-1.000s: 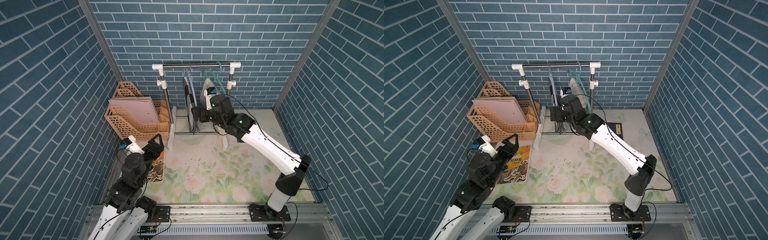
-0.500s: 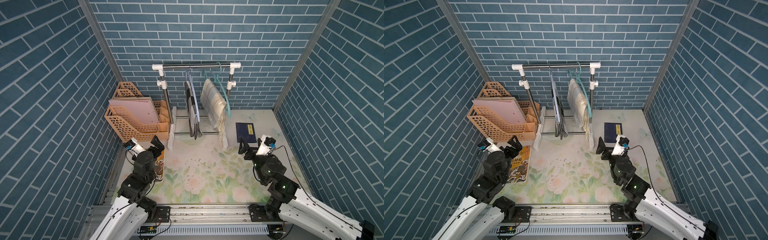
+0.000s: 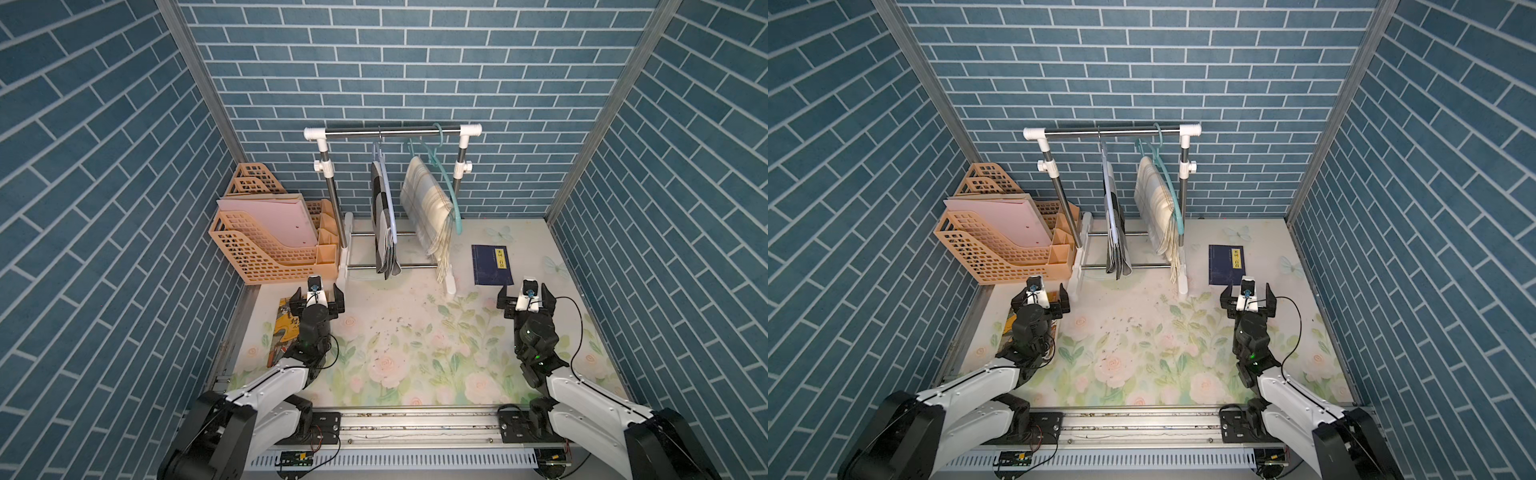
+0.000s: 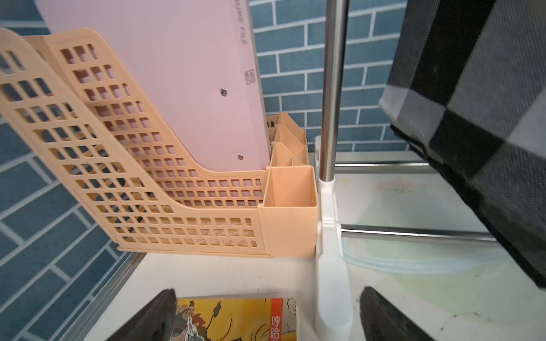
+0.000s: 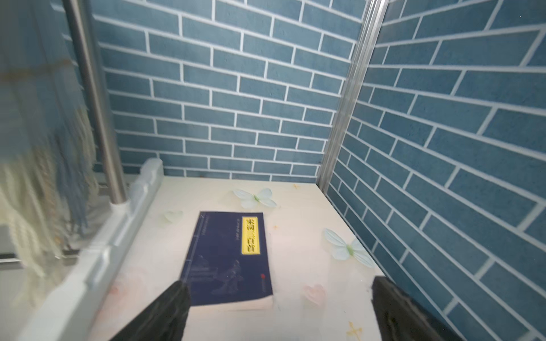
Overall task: Hang the scarf on the hanger
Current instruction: Reset both arms
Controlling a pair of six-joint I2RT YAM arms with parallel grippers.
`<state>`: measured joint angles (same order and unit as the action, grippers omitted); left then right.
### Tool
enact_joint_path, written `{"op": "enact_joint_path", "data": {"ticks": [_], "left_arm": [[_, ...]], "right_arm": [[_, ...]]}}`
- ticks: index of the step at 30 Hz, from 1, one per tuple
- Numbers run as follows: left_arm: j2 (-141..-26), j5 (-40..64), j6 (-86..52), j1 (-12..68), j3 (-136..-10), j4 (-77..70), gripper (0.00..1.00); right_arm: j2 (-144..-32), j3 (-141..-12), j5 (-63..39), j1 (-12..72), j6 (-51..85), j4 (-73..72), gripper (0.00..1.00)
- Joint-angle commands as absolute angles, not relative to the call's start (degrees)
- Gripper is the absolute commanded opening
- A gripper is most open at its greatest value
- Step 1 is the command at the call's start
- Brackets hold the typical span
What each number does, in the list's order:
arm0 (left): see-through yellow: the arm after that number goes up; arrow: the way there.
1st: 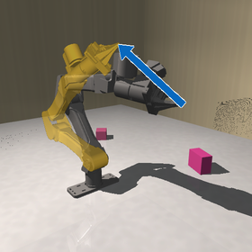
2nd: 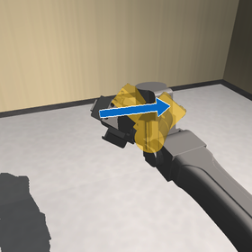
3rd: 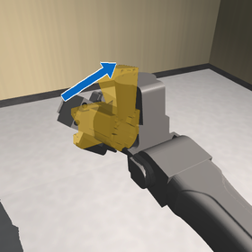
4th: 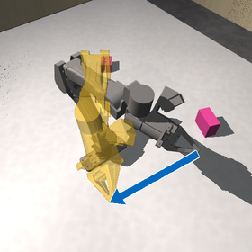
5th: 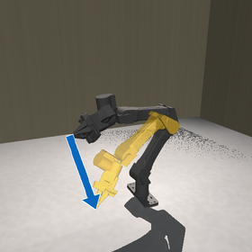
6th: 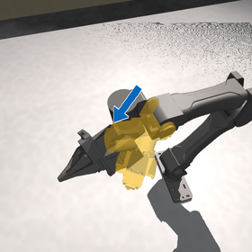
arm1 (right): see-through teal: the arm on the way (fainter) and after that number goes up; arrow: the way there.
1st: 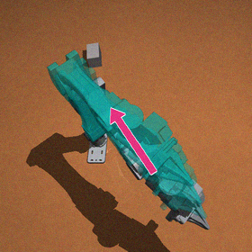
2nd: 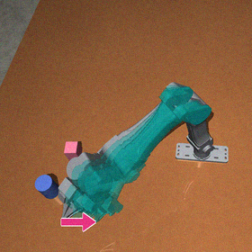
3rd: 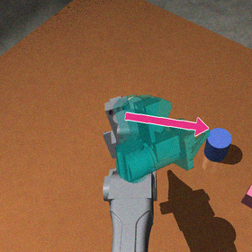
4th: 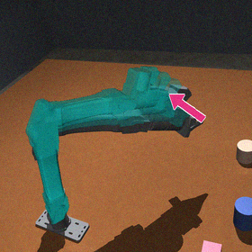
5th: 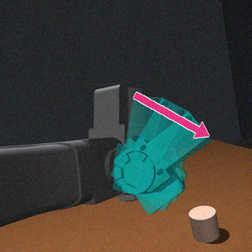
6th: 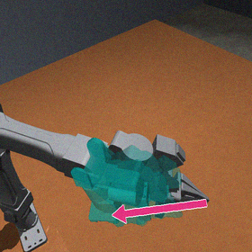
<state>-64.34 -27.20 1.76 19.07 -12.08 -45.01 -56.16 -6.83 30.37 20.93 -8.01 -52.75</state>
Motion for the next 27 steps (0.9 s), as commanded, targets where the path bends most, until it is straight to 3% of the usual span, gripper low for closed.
{"op": "enact_joint_path", "data": {"ticks": [1,4,11,12,16,27], "left_arm": [[-69.12,-21.51,8.79,15.93,-10.21,-57.52,1.0],[-73.5,-14.48,7.31,10.59,-7.72,-66.86,1.0],[-85.75,-3.71,3.56,4.84,-6.31,-81.48,1.0],[-87.11,-4.65,3.39,4.76,-5.94,-86.41,1.0],[-86.41,-12.3,-1.09,3.93,-11.43,-74.27,1.0],[-86.96,-11.2,-1.21,3.42,-11.63,-75.05,1.0]], "right_arm": [[-61.57,-3.96,21.82,14.79,-10.15,-66.03,1.0],[-71.48,-1.52,17.16,10.27,-8.13,-79.5,1.0],[-88.21,-3.94,15.42,7.96,-3.72,-92.67,1.0],[-88.6,-4.27,16.18,8.05,-3.77,-90.98,1.0],[-87.48,-10.67,12.67,5.24,-1.03,-77.4,1.0],[-87.64,-10.6,13.27,4.34,0.07,-77.29,1.0]]}}
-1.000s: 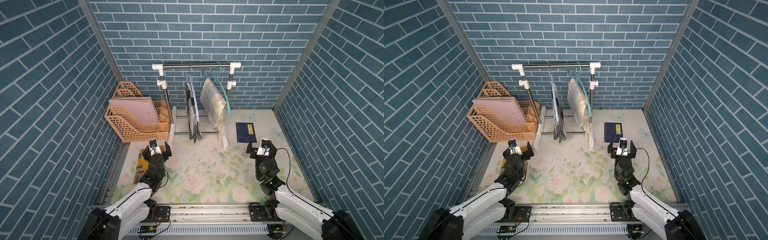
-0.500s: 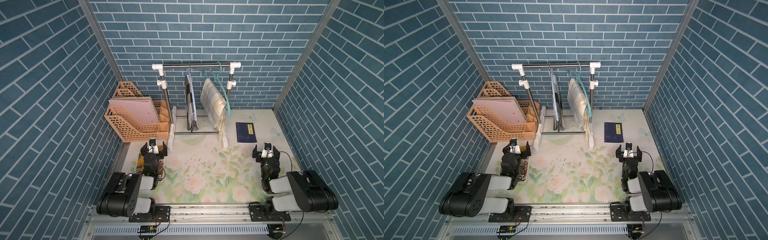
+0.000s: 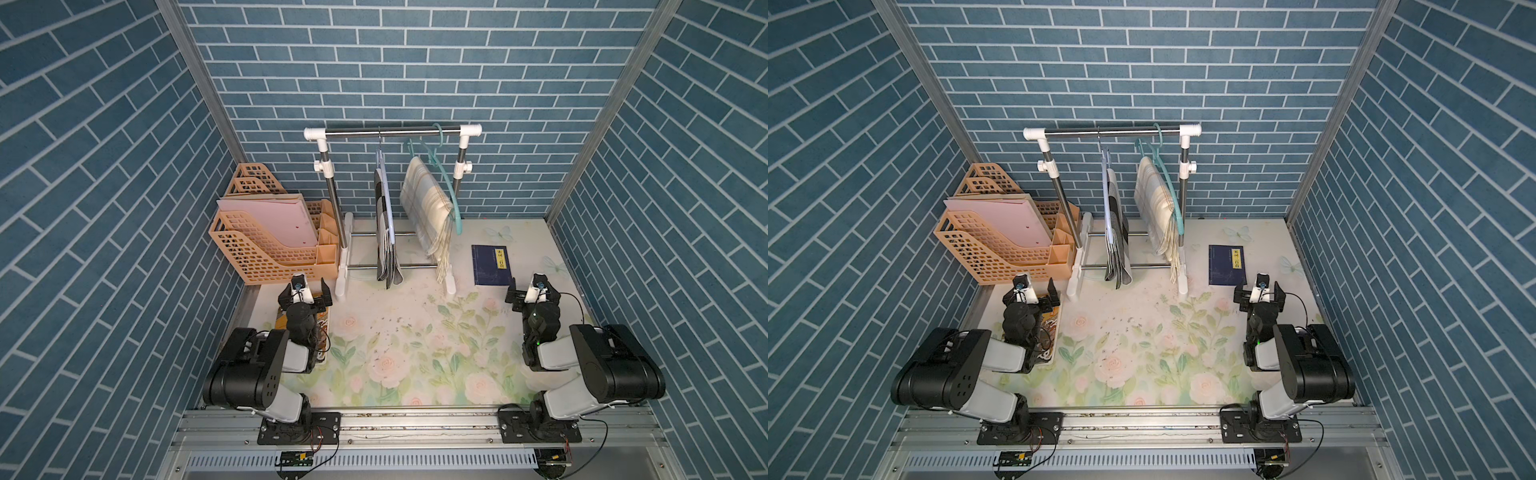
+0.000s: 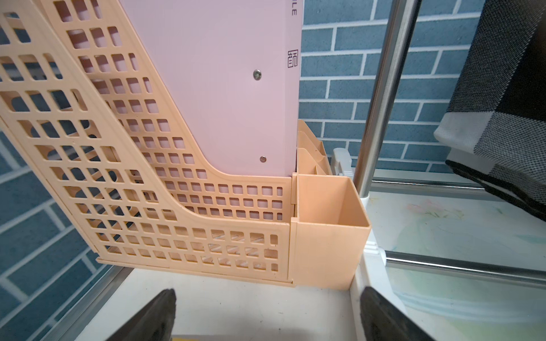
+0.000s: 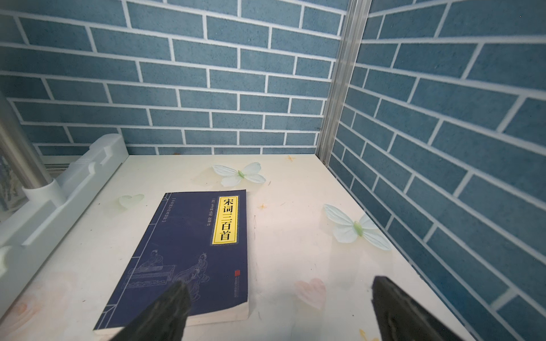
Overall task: Hang the scarf on the hanger
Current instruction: Reset both arms
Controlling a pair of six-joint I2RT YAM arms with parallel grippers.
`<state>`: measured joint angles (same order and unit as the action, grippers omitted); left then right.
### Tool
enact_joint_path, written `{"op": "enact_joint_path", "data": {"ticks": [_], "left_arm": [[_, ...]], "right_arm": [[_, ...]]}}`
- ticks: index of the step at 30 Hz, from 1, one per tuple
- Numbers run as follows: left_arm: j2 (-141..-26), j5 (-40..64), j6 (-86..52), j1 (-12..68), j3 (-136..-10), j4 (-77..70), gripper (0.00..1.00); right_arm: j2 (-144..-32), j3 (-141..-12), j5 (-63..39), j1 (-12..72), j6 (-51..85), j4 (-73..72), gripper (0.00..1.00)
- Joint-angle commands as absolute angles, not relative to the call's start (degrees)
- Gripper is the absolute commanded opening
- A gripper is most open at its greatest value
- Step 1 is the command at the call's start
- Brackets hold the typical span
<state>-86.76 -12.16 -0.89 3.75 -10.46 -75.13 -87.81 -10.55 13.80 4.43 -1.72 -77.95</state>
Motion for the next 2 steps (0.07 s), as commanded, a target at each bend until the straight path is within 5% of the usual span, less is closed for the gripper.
{"op": "enact_joint_path", "data": {"ticks": [1,2], "left_arm": [[-86.97,-11.06,-1.29,3.37,-11.67,-74.59,1.0],[-86.96,-11.07,-1.19,3.3,-11.39,-75.18,1.0]], "right_arm": [[-87.72,-10.57,13.25,4.36,0.09,-77.46,1.0],[-87.54,-10.55,13.26,4.29,0.09,-77.26,1.0]]}}
